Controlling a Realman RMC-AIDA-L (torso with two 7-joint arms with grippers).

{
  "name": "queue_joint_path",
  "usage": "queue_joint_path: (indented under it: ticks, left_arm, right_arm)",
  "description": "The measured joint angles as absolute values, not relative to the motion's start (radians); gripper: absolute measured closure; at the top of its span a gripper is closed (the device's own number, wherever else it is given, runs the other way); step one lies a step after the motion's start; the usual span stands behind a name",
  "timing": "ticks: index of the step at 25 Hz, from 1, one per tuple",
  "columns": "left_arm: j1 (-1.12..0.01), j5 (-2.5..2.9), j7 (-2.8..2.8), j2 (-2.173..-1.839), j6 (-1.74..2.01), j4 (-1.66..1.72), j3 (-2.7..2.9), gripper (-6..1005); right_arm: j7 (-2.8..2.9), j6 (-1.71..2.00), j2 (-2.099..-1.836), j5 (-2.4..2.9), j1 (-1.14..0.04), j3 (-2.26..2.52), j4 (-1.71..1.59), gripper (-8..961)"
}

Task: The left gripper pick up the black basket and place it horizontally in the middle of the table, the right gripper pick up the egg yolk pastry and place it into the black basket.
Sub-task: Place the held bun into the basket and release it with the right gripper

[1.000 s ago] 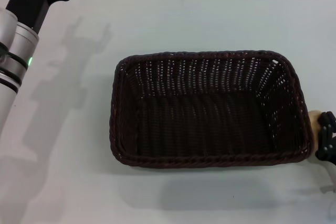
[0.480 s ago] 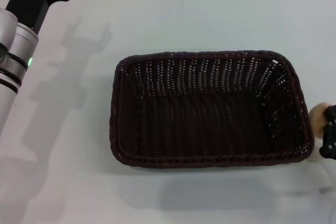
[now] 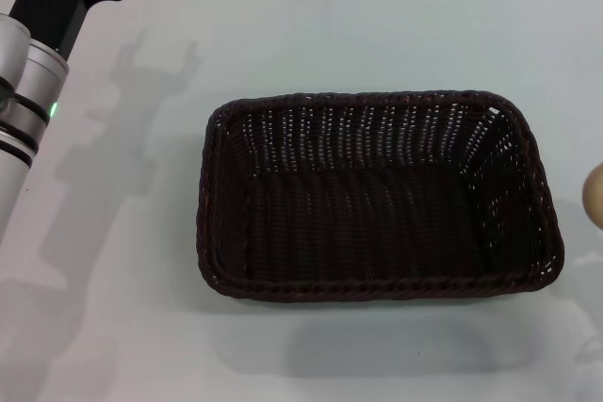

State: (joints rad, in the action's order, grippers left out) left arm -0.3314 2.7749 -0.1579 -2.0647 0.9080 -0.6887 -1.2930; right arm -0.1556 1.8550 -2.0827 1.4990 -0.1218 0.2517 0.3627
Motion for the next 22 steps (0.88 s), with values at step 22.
queue_joint_path:
  ticks: [22]
  left_arm:
    - [-0.313,2.775,-0.154,-2.066,0.936,-0.696,-1.290,201]
  right_arm:
    - [-0.036,1.787,-2.081,1.579,-0.329,0.301,0.361,811]
